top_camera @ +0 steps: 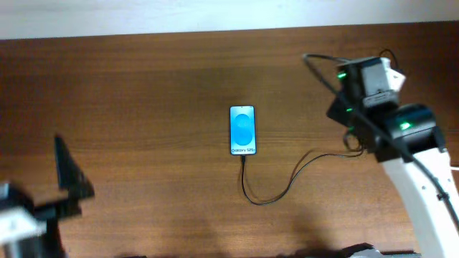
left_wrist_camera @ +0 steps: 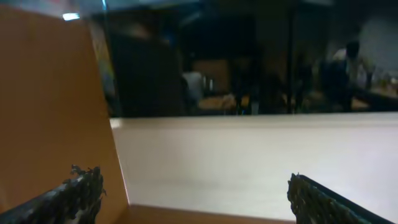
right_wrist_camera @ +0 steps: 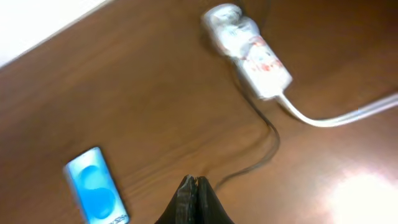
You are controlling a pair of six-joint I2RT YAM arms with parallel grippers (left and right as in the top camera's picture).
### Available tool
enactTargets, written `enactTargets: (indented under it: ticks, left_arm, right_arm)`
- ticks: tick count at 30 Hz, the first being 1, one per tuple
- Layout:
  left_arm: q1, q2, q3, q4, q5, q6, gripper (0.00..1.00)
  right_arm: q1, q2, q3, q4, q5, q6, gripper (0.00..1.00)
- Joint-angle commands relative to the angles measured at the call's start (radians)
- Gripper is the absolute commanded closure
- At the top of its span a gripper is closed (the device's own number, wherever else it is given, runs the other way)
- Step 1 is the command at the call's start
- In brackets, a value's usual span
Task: Plug charger to phone and switch on socket
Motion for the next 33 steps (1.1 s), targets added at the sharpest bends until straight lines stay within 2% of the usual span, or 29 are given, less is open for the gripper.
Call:
enactTargets:
  ticks: [1, 5, 8, 12, 15, 18, 21, 26, 30, 33]
  left_arm:
    - [0.035, -0.047, -0.030, 0.011, 0.098, 0.013, 0.01]
    - [0.037, -0.045, -0.030, 0.026, 0.098, 0.013, 0.01]
    - [0.037, -0.048, -0.030, -0.069, 0.100, 0.013, 0.01]
    - [0.037, -0.048, -0.031, -0.266, 0.130, 0.013, 0.01]
    - [0.040, -0.054, -0.034, -0.307, 0.106, 0.013, 0.01]
    - [0.045, -0.140, -0.133, -0.305, 0.106, 0.013, 0.01]
    - [0.041, -0.247, -0.216, -0.303, 0.108, 0.012, 0.01]
    - [-0.070, -0.339, -0.235, -0.306, 0.105, 0.013, 0.01]
    - [-0.154, -0.481, -0.338, -0.258, -0.045, 0.013, 0.01]
    - [-0.193, -0.480, -0.357, -0.257, -0.087, 0.013, 0.01]
  right_arm:
    - [-0.206, 0.039, 0.008, -0.013, -0.081, -0.043, 0.96]
    - [-0.470, 0.202, 0.010, -0.005, -0.239, -0.164, 0.96]
    - [-0.587, 0.404, 0.068, -0.019, -0.389, -0.277, 0.96]
    - [-0.620, 0.524, 0.171, -0.085, -0.513, -0.363, 0.96]
    - [-0.620, 0.519, 0.170, -0.174, -0.511, -0.363, 0.96]
    - [-0.621, 0.519, 0.169, -0.187, -0.512, -0.344, 0.96]
    - [-0.620, 0.519, 0.169, -0.185, -0.512, -0.246, 0.96]
    - [-0.620, 0.519, 0.171, -0.169, -0.520, -0.221, 0.96]
    - [-0.620, 0.519, 0.171, -0.163, -0.473, -0.221, 0.96]
    - [-0.620, 0.519, 0.171, -0.151, -0.473, -0.220, 0.96]
